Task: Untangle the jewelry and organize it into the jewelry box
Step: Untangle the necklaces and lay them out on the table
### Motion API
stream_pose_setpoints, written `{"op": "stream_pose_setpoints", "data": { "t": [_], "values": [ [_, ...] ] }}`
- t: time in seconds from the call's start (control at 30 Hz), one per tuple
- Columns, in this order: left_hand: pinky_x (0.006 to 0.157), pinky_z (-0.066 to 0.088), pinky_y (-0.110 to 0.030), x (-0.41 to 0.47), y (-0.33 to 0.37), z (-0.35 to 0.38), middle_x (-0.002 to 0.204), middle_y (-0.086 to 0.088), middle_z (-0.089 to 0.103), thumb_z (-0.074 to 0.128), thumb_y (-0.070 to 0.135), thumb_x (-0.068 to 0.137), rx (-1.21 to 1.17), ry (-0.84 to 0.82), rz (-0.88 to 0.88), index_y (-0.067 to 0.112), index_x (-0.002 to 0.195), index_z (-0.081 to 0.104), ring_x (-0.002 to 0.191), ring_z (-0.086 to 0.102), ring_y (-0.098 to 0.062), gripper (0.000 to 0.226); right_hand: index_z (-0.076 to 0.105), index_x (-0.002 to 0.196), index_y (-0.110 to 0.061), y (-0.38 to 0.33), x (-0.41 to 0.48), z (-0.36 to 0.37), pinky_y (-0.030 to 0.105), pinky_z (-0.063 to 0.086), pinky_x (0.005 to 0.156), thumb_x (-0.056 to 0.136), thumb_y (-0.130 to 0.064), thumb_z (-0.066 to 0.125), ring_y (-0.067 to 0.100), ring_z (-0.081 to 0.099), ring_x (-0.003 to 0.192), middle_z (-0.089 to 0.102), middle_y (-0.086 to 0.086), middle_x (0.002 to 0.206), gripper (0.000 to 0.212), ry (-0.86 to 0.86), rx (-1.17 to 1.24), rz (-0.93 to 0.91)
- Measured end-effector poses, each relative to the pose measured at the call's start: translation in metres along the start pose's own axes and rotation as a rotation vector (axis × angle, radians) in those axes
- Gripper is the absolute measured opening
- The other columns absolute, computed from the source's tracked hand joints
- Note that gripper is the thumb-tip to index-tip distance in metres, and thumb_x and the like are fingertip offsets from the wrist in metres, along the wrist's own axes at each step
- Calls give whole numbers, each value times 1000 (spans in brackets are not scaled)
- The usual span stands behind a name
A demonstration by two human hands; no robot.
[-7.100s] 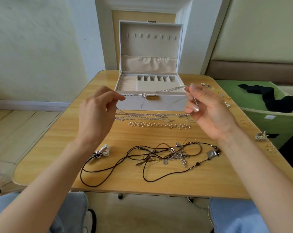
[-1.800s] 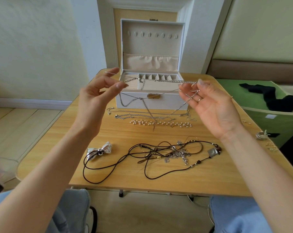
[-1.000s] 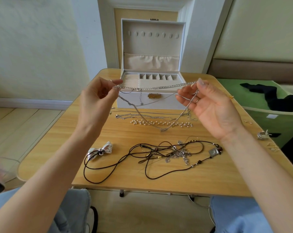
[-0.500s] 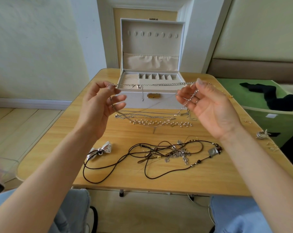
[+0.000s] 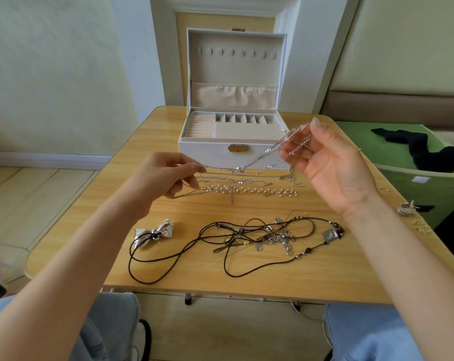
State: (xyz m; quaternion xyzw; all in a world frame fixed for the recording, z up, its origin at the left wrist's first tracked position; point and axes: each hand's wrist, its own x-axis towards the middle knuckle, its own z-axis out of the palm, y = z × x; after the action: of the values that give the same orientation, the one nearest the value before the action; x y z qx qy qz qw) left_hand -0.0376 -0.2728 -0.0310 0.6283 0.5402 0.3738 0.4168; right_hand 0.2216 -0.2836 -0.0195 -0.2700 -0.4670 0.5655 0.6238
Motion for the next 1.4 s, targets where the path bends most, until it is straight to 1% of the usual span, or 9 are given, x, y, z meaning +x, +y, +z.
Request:
{"op": "stream_pose_setpoints", "data": {
  "t": [0.17,0.4,0.63,0.73,1.0,1.13,1.2,1.3,1.4],
  "values": [
    [47,26,-22,-1,2,0,47,7,38,46,38,94,57,-108,-61,12,87,74,42,28,-7,39,58,85,-11,0,0,0,29,53,65,92,-20,50,17,63,73,64,5,81,14,4,-56,5],
    [51,29,-22,1,1,-2,44,11,36,49,36,94,83,-118,-45,9,65,62,42,28,-6,42,60,79,-14,0,-1,1,26,52,59,87,-22,54,13,59,65,62,0,72,13,44,-66,10],
    [41,39,-15,3,2,-5,70,3,58,56,33,79,-436,-181,-99,17,60,52,55,49,-7,25,57,84,-12,4,0,2,27,54,60,92,-20,51,16,63,68,64,2,74,13,81,-54,44],
    [53,48,-20,4,3,-5,70,0,61,50,27,83,-584,-238,-111,22,44,47,63,55,-11,40,56,86,-12,6,0,3,27,54,58,93,-19,50,17,64,66,65,4,73,12,96,-46,74],
    [90,52,-37,2,4,-2,78,4,61,47,23,85,-891,-356,-38,19,56,61,80,63,-11,32,60,91,-10,10,-2,2,22,47,51,93,-10,52,12,54,55,61,3,67,7,164,-354,72],
    [76,54,-26,3,6,-1,87,3,64,47,7,80,-935,-420,75,18,79,71,77,61,-7,26,61,96,-10,12,-3,4,22,49,52,91,-4,53,12,55,55,62,4,68,11,143,-419,81],
    [58,52,-15,3,6,-2,87,3,68,67,4,69,-918,-393,120,18,82,73,66,61,-4,20,61,97,-11,11,-3,5,22,49,52,91,-3,53,13,56,56,62,4,68,13,134,-408,82],
    [41,41,-7,4,3,-2,89,2,71,87,17,47,-857,-343,152,19,80,75,53,55,-1,35,61,96,-11,11,-2,5,23,49,53,91,-3,53,13,56,56,62,3,67,13,130,-395,81],
    [46,45,-10,6,1,-3,85,4,71,91,38,44,-802,-309,180,21,74,74,53,55,0,39,61,96,-11,11,-2,4,23,48,54,91,-2,52,13,55,56,62,3,67,14,124,-368,81]
  ]
}}
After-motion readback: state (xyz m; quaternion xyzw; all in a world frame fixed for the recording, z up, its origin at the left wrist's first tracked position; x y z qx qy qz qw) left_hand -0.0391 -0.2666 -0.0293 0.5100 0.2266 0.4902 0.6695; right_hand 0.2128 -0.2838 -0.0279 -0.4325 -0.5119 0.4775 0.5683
